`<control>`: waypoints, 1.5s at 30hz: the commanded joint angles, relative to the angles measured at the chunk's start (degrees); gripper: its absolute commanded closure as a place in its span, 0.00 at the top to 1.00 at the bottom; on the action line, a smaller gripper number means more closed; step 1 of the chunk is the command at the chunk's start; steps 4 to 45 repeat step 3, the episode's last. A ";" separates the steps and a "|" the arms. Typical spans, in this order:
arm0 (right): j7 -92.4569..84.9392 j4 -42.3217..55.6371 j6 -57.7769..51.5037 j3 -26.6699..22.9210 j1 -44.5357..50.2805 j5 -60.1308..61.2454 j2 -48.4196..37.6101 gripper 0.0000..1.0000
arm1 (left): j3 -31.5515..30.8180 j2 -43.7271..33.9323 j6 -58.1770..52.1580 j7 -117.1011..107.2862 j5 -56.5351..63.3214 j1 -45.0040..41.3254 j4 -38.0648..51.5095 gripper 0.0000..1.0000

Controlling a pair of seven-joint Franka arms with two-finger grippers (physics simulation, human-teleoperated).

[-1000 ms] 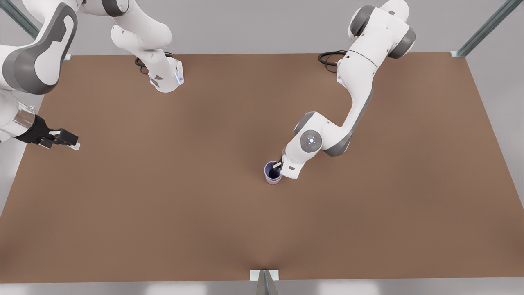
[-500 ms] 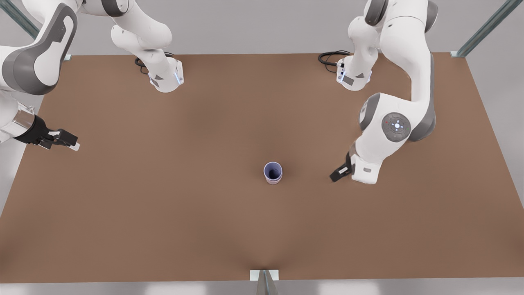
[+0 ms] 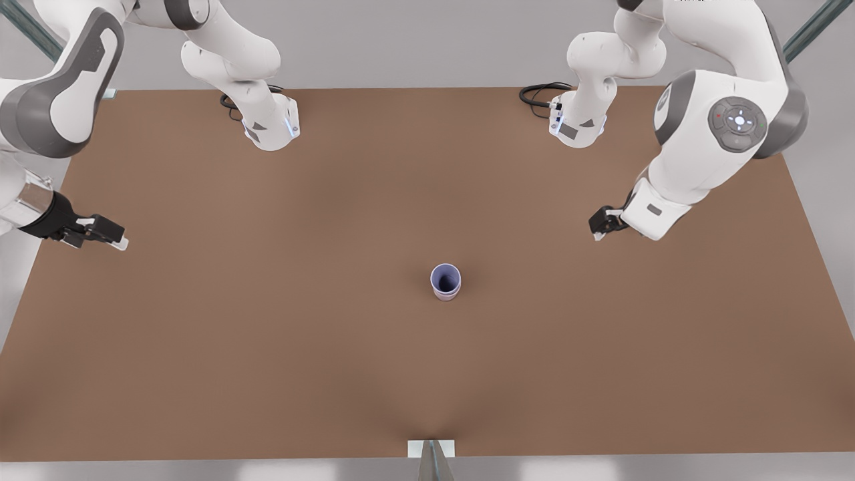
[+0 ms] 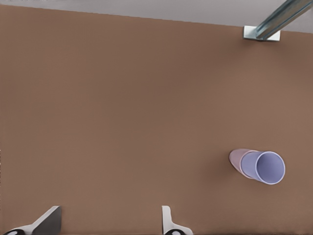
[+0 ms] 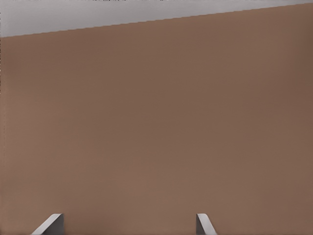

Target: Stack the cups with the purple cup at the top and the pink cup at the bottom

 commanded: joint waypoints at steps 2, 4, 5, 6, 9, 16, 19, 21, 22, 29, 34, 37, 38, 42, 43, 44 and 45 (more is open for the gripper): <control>-0.06 0.05 0.84 -0.08 0.01 0.37 -0.17 1.00 | -0.11 0.48 -0.75 23.23 0.60 0.01 -0.09 1.00; -0.06 0.05 0.84 0.00 0.01 0.28 -0.17 1.00 | -0.11 0.65 -0.40 23.23 0.60 0.01 -0.18 1.00; -0.06 0.05 0.84 0.00 0.01 0.28 -0.17 1.00 | -0.11 0.65 -0.40 23.23 0.60 0.01 -0.18 1.00; -0.06 0.05 0.84 0.00 0.01 0.28 -0.17 1.00 | -0.11 0.65 -0.40 23.23 0.60 0.01 -0.18 1.00; -0.06 0.05 0.84 0.00 0.01 0.28 -0.17 1.00 | -0.11 0.65 -0.40 23.23 0.60 0.01 -0.18 1.00; -0.06 0.05 0.84 0.00 0.01 0.28 -0.17 1.00 | -0.11 0.65 -0.40 23.23 0.60 0.01 -0.18 1.00; -0.06 0.05 0.84 0.00 0.01 0.28 -0.17 1.00 | -0.11 0.65 -0.40 23.23 0.60 0.01 -0.18 1.00; -0.06 0.05 0.84 0.00 0.01 0.28 -0.17 1.00 | -0.11 0.65 -0.40 23.23 0.60 0.01 -0.18 1.00; -0.06 0.05 0.84 0.00 0.01 0.28 -0.17 1.00 | -0.11 0.65 -0.40 23.23 0.60 0.01 -0.18 1.00; -0.06 0.05 0.84 0.00 0.01 0.28 -0.17 1.00 | -0.11 0.65 -0.40 23.23 0.60 0.01 -0.18 1.00; -0.06 0.05 0.84 0.00 0.01 0.28 -0.17 1.00 | -0.11 0.65 -0.40 23.23 0.60 0.01 -0.18 1.00; -0.06 0.05 0.84 0.00 0.01 0.28 -0.17 1.00 | -0.11 0.65 -0.40 23.23 0.60 0.01 -0.18 1.00; -0.06 0.05 0.84 0.00 0.01 0.28 -0.17 1.00 | -0.11 0.65 -0.40 23.23 0.60 0.01 -0.18 1.00; -0.06 0.05 0.84 0.00 0.01 0.28 -0.17 1.00 | -0.11 0.65 -0.40 23.23 0.60 0.01 -0.18 1.00; -0.06 0.05 0.84 0.00 0.01 0.28 -0.17 1.00 | -0.11 0.65 -0.40 23.23 0.60 0.01 -0.18 1.00; -0.06 0.05 0.84 0.00 0.01 0.28 -0.17 1.00 | -0.11 0.65 -0.40 23.23 0.60 0.01 -0.18 1.00; -0.06 0.05 0.84 0.00 0.01 0.28 -0.17 1.00 | -0.11 0.65 -0.40 23.23 0.60 0.01 -0.18 1.00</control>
